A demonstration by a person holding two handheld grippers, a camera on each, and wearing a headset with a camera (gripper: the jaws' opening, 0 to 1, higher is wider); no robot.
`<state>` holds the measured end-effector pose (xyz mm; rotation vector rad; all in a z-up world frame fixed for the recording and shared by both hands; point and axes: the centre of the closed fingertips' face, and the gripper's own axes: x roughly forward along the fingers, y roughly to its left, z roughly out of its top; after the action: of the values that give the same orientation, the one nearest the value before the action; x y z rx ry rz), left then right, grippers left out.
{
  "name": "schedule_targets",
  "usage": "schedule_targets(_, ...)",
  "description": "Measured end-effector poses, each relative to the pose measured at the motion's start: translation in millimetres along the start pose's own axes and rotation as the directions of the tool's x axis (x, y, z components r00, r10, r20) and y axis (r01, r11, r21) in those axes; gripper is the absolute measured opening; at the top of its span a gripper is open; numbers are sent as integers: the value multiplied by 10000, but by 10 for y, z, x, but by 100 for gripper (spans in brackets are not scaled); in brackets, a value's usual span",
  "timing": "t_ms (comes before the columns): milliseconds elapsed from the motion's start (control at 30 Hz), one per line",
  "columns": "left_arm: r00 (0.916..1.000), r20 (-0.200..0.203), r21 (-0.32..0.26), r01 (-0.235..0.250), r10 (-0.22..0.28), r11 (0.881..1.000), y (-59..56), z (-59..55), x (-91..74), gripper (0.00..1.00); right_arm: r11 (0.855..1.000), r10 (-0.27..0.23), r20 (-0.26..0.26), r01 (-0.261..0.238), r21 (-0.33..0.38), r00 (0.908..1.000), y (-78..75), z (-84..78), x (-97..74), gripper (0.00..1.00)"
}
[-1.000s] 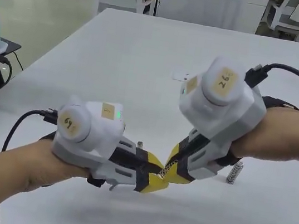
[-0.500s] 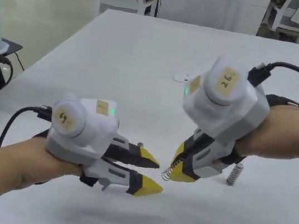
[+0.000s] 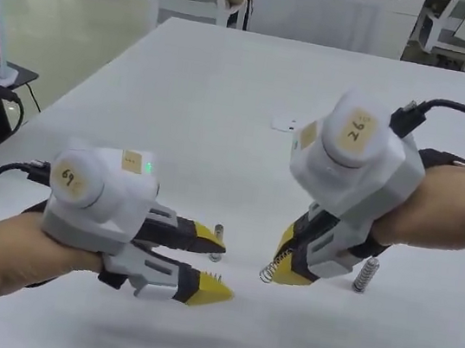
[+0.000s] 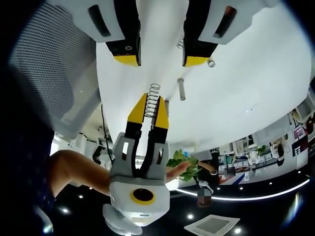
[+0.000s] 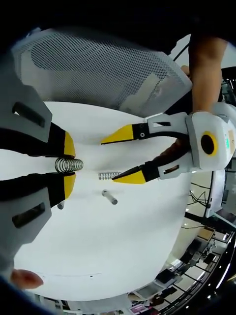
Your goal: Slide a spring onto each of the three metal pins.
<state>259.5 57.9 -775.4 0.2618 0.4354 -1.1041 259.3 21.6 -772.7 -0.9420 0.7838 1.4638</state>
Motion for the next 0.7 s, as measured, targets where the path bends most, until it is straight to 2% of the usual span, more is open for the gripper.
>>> schedule_targets(433,9974,276,-470,-657,670,9967,79,-79,-211,31,9999,-95,-133,96,41,9999,-28,-43,-28,9)
schedule_targets(700,9932,469,-761,-1031,1068,9918,84,-116,-325,32,9999,-114,-213,116,77,9997,-55,-73,-37,9)
